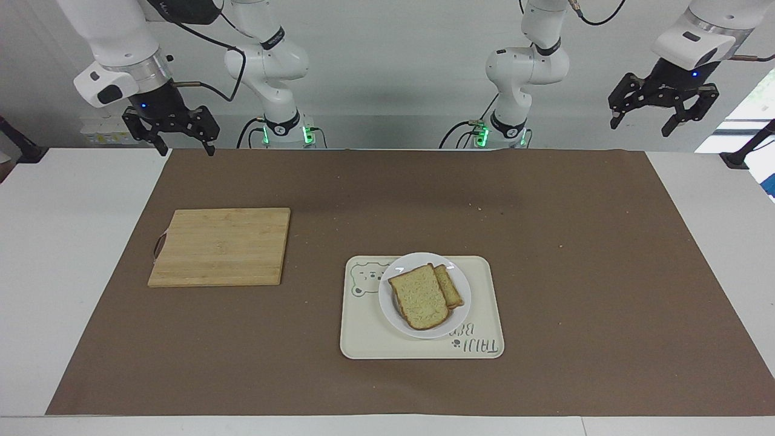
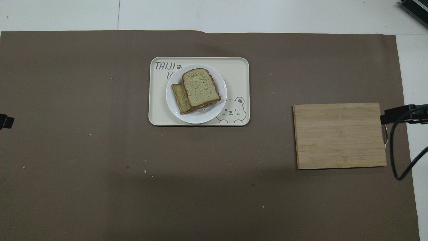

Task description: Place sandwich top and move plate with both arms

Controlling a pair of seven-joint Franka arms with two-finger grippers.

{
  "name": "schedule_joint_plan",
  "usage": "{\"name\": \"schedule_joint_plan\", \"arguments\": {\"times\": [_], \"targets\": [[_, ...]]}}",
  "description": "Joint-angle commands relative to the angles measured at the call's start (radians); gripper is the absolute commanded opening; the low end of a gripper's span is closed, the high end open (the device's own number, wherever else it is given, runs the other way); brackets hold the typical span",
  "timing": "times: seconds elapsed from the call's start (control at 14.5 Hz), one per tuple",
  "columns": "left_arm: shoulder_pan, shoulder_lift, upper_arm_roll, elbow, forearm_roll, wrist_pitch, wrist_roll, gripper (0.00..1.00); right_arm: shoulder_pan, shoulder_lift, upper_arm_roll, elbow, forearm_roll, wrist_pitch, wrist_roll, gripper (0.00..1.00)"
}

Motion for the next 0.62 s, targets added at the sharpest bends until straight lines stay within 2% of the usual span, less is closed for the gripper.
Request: {"name": "schedule_joint_plan", "arguments": {"times": [0.0, 0.35, 0.55], "targets": [[-0.009, -0.04, -0.006, -0.043, 0.023, -0.015, -0.03, 1.0, -0.013, -0.026, 0.006, -0.025, -0.012, -0.006, -0.026, 1.0], [-0.01, -0.042, -0.011, -0.048, 0.022, -0.015, -0.103, 1.0, -0.013, -0.026, 0.006, -0.025, -0.012, -0.006, -0.026, 1.0], [-0.01, -0.04, -0.012, -0.048, 0.019, 0.003, -0.213, 1.0, -0.013, -0.026, 0.006, -0.027, -0.012, -0.007, -0.026, 1.0]]}}
